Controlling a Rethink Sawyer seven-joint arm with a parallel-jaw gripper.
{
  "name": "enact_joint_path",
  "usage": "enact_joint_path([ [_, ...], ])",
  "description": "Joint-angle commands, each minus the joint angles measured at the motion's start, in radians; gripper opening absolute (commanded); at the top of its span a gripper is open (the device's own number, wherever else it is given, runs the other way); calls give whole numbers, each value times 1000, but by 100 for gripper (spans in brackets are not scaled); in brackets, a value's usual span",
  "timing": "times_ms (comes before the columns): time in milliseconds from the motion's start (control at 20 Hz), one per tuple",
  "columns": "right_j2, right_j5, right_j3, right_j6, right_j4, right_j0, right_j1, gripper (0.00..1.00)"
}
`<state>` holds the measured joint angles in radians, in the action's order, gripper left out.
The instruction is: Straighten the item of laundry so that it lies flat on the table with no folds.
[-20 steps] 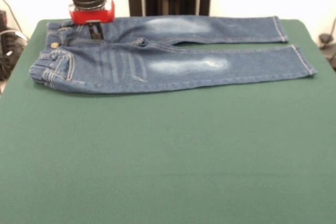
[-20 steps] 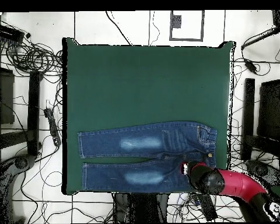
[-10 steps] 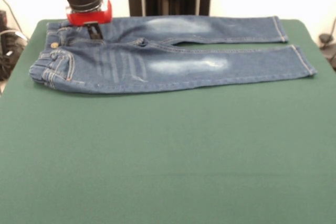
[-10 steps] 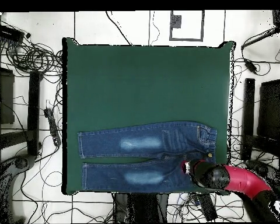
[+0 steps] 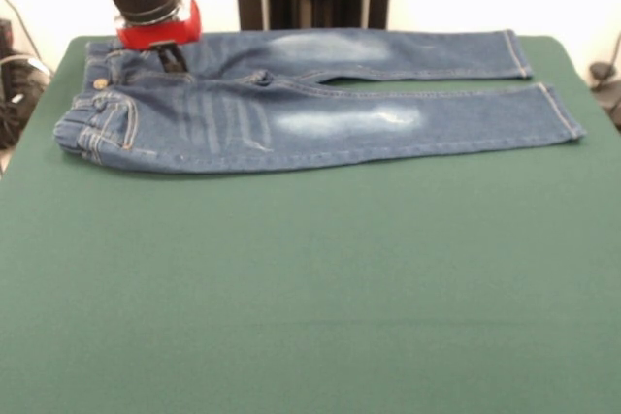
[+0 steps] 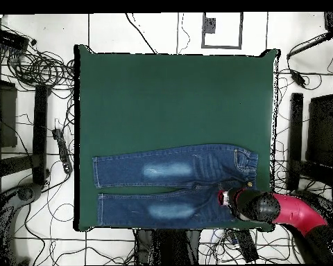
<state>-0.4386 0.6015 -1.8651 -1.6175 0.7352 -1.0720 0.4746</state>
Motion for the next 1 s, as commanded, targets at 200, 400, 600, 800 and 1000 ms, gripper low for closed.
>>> enact_joint_path([
  [200,-102,35,122,361,157,-56,38,0],
  [400,-146,71,118,402,142,-99,64,0],
  [600,-166,90,139,418,156,-132,41,0],
  [800,-169,90,140,421,174,-161,33,0],
  [1000,-169,94,125,411,164,-176,53,0],
])
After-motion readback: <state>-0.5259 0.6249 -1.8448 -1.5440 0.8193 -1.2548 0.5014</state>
